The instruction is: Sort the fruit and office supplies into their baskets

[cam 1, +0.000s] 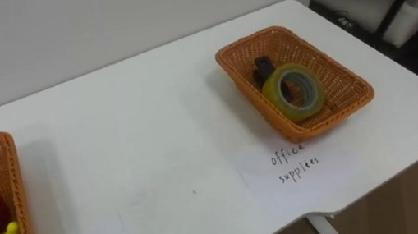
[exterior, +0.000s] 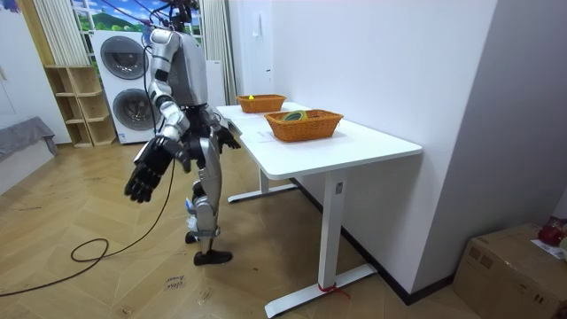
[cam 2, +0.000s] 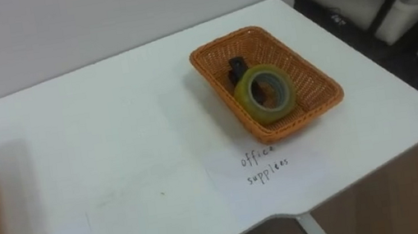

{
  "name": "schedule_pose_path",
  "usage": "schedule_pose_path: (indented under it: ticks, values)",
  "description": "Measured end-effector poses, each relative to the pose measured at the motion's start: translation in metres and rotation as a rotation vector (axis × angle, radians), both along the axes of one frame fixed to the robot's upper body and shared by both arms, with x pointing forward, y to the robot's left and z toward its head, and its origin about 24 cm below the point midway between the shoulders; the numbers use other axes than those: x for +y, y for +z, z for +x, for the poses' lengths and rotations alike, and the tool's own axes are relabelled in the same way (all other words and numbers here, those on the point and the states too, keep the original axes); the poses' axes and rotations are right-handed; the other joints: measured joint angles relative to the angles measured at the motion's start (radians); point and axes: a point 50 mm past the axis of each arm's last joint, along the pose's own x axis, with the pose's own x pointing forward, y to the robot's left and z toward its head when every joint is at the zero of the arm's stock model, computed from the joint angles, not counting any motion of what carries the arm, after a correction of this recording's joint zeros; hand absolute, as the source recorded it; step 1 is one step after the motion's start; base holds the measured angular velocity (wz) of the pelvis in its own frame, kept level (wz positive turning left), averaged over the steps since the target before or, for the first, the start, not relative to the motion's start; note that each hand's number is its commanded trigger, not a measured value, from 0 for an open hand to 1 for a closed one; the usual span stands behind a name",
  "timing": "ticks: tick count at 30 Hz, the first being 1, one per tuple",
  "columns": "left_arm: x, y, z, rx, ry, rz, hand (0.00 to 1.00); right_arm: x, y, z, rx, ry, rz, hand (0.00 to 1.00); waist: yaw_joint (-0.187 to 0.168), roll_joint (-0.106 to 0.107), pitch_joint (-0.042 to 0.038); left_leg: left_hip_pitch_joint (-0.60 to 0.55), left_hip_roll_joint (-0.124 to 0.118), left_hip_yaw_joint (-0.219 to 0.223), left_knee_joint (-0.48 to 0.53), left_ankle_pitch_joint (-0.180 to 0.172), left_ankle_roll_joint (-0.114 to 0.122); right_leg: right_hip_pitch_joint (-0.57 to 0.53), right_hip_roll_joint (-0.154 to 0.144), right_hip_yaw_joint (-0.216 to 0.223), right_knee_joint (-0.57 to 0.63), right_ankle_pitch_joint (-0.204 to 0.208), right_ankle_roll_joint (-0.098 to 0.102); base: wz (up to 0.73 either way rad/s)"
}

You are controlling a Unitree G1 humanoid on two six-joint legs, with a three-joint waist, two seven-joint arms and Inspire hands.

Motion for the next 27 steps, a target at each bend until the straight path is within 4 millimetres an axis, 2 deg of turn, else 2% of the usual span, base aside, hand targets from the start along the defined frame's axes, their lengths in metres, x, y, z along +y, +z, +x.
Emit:
schedule_pose_path:
  ticks: [3, 7, 9, 11, 15, 17, 20, 21, 24, 27]
  values:
    - [-0.003, -0.002, 0.000, 0.006, 0.004, -0.010, 0.00, 0.015, -0.018, -0.020, 0.084, -0.004, 0.088, 0.00, 0.006, 0.001, 0.0010, 0.000, 0.001, -0.002, 0.002, 0.000, 0.000, 0.000, 0.000, 0.001, 0.001, -0.002, -0.001, 0.00]
    - [-0.013, -0.008, -0.005, 0.038, 0.038, -0.056, 0.00, 0.048, -0.045, -0.045, 0.092, 0.030, 0.260, 0.00, 0.022, 0.002, 0.0027, 0.003, 0.001, -0.015, 0.002, 0.000, -0.001, 0.006, -0.008, -0.006, -0.002, -0.009, 0.002, 0.06]
    - [-0.015, -0.009, -0.007, 0.044, 0.051, -0.074, 0.00, 0.064, -0.054, -0.052, 0.101, 0.105, 0.336, 0.00, 0.038, 0.002, 0.0036, 0.010, 0.000, -0.020, 0.003, 0.000, 0.000, 0.009, -0.011, -0.008, -0.001, -0.012, 0.003, 0.04]
    - [-0.016, -0.010, -0.010, 0.066, 0.058, -0.083, 0.00, 0.083, -0.065, -0.054, 0.129, 0.292, 0.430, 0.00, 0.064, 0.001, 0.0044, 0.012, -0.001, -0.022, 0.002, -0.001, 0.000, 0.008, -0.009, -0.014, -0.004, -0.013, 0.004, 0.00]
    - [-0.016, -0.012, -0.012, 0.098, 0.065, -0.091, 0.00, 0.096, -0.072, -0.039, 0.210, 0.754, 0.508, 0.00, 0.104, 0.003, 0.0054, 0.013, -0.002, -0.023, 0.002, -0.003, 0.002, 0.010, -0.011, -0.022, -0.002, -0.013, 0.006, 0.01]
    - [-0.015, -0.013, -0.013, 0.108, 0.064, -0.093, 0.00, 0.101, -0.074, -0.023, 0.266, 1.042, 0.524, 0.00, 0.126, 0.005, 0.0060, 0.015, -0.001, -0.025, 0.001, -0.003, 0.002, 0.013, -0.011, -0.029, -0.003, -0.012, 0.006, 0.00]
    - [-0.017, -0.014, -0.012, 0.124, 0.057, -0.093, 0.00, 0.107, -0.076, -0.005, 0.335, 1.316, 0.532, 0.00, 0.165, 0.008, 0.0073, 0.017, 0.000, -0.035, 0.000, -0.005, 0.001, 0.028, -0.010, -0.043, -0.029, -0.009, 0.006, 0.13]
    - [-0.019, -0.015, -0.012, 0.131, 0.046, -0.095, 0.00, 0.111, -0.077, 0.000, 0.357, 1.392, 0.536, 0.00, 0.168, 0.008, 0.0083, 0.018, -0.001, -0.047, 0.000, -0.005, 0.001, 0.042, -0.012, -0.060, -0.038, -0.006, 0.005, 0.26]
    - [-0.024, -0.016, -0.014, 0.151, 0.041, -0.105, 0.00, 0.115, -0.077, 0.020, 0.373, 1.532, 0.513, 0.00, 0.191, 0.007, 0.0096, 0.017, -0.001, -0.054, 0.001, -0.006, 0.000, 0.045, -0.011, -0.066, -0.042, -0.006, 0.005, 0.13]
    - [-0.026, -0.017, -0.016, 0.159, 0.043, -0.110, 0.00, 0.118, -0.076, 0.032, 0.398, 1.628, 0.495, 0.00, 0.202, 0.002, 0.0128, 0.012, -0.001, -0.059, 0.001, -0.007, -0.002, 0.050, -0.011, -0.077, -0.055, -0.005, 0.004, 0.09]
